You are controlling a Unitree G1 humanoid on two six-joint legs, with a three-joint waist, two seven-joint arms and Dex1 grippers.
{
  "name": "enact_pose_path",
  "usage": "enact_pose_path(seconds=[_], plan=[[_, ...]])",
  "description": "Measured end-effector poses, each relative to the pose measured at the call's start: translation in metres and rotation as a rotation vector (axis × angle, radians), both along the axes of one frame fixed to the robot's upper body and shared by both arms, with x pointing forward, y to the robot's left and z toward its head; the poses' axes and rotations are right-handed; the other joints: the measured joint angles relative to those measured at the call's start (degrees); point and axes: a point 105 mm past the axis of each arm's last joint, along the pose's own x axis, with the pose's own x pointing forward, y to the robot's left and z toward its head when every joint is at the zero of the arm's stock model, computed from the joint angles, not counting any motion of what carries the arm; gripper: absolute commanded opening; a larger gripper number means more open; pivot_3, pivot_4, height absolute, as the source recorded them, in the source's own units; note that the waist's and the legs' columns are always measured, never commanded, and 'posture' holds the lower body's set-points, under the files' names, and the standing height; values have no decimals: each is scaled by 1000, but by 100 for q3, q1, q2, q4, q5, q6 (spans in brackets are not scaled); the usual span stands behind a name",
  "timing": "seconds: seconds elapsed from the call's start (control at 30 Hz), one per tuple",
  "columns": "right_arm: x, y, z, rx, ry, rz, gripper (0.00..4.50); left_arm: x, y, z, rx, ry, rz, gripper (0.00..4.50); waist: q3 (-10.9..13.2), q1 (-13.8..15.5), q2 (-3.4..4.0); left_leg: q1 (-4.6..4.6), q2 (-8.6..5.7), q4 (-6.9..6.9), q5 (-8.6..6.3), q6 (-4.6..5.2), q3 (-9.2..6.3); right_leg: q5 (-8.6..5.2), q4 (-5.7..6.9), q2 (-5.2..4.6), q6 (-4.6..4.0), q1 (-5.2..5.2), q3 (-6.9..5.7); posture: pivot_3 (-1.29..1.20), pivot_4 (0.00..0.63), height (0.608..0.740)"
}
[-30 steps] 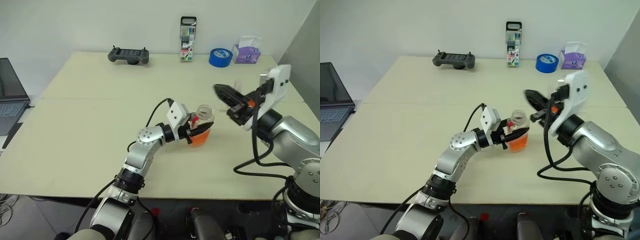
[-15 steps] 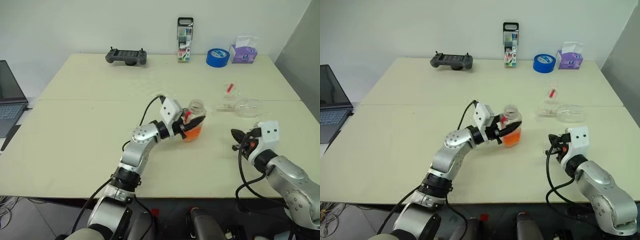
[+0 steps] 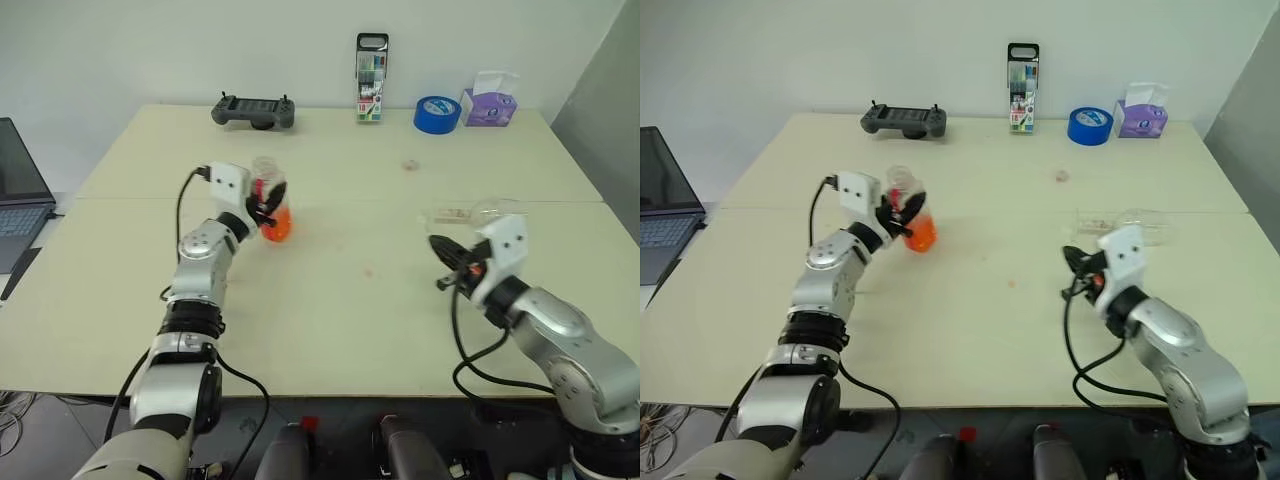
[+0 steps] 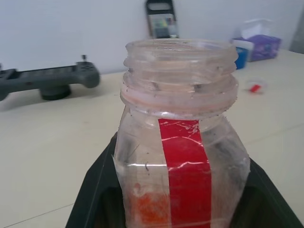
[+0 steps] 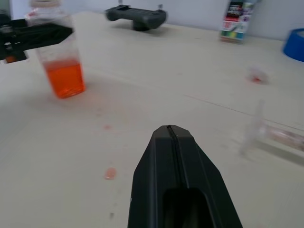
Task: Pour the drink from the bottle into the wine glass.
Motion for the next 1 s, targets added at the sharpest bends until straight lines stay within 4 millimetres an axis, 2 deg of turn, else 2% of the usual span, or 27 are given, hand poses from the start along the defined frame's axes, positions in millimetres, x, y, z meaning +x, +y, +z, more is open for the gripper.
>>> enact_pose_path(seconds=[0.07, 0.17, 0.37, 0.4, 0.73, 0.87, 1.0], plan=[[2, 34, 12, 27, -22, 109, 1220, 3, 19, 1, -17, 3, 69, 1761, 0, 0, -1, -3, 0, -4, 0, 0, -1, 4, 4, 3, -6, -3, -10, 0, 150, 740], [5, 61, 21, 16, -46, 190, 2318, 5, 30, 2, -19, -6, 103, 1761, -5, 34, -7, -15, 4, -3, 0, -1, -14, 6, 3, -12, -10, -7, -28, 0, 150, 740], [8, 91, 31, -12, -87, 288, 4323, 4, 38, 0, -6, -12, 126, 1761, -7, 27, -11, -20, -14, 3, 0, -2, -15, 14, 4, -38, 2, -17, -7, 0, 150, 740], [8, 92, 31, -17, -91, 295, 4500, 4, 39, 0, -7, -12, 128, 1761, -9, 26, -14, -18, -13, 3, 0, -2, -15, 15, 6, -38, 3, -17, -7, 0, 150, 740], [15, 89, 22, -78, -97, 257, 4500, 1, 43, -7, 13, -20, 153, 1760, -11, 14, -15, -12, -6, 6, 1, -2, -6, 13, 74, -34, 4, -50, 0, 0, 150, 740], [16, 84, 17, -99, -83, 254, 4500, -1, 47, -9, 9, -20, 173, 3101, -13, 12, -15, -10, -4, 5, 1, -2, -5, 13, 77, -34, 4, -51, 2, 0, 150, 740], [17, 81, 17, -99, -83, 248, 4500, -8, 51, -51, -5, 112, 192, 4379, -12, 10, -16, -28, -3, 8, 2, -3, -10, 13, 78, -28, 3, -65, -3, 0, 150, 740]])
